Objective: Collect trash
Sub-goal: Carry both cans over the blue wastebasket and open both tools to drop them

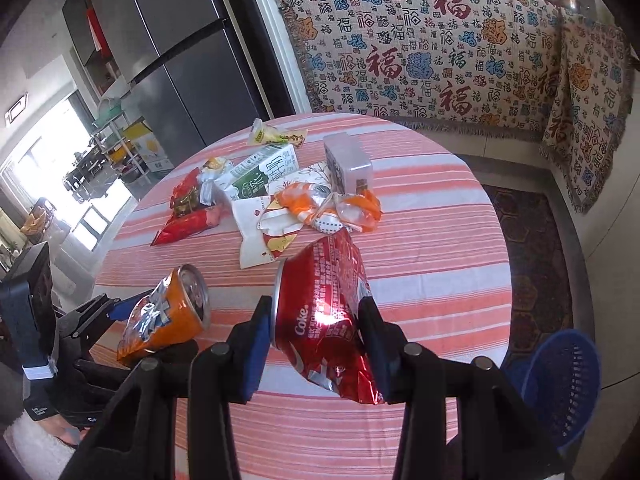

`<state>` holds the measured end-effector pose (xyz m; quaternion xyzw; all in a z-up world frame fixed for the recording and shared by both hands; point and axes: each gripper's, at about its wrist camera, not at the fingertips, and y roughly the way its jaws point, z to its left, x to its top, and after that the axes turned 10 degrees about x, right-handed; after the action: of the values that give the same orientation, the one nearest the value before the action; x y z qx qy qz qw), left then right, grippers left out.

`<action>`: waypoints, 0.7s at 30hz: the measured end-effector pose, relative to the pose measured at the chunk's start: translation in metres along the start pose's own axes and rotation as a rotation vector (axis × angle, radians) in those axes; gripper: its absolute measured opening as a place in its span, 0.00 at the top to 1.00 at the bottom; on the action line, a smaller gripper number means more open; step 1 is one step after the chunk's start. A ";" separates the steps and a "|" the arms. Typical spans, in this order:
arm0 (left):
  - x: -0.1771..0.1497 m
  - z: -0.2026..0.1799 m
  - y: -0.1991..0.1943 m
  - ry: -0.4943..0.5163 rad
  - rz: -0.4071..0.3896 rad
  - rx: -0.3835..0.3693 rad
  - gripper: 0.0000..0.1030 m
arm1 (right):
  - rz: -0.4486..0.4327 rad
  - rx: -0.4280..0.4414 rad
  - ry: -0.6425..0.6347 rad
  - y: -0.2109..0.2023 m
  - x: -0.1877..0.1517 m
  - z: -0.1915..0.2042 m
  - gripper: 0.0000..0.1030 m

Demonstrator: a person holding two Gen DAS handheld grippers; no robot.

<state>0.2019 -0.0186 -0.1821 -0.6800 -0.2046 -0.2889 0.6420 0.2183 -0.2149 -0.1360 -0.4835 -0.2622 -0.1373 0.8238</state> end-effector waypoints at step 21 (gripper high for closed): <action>0.063 -0.242 0.014 0.202 0.007 -0.287 0.18 | -0.147 -0.187 0.247 -0.162 -0.023 -0.185 0.58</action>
<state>0.2265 -0.2653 -0.1489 -0.7330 -0.0936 -0.3798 0.5566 0.1770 -0.4564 -0.1047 -0.5170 -0.1799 -0.2792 0.7890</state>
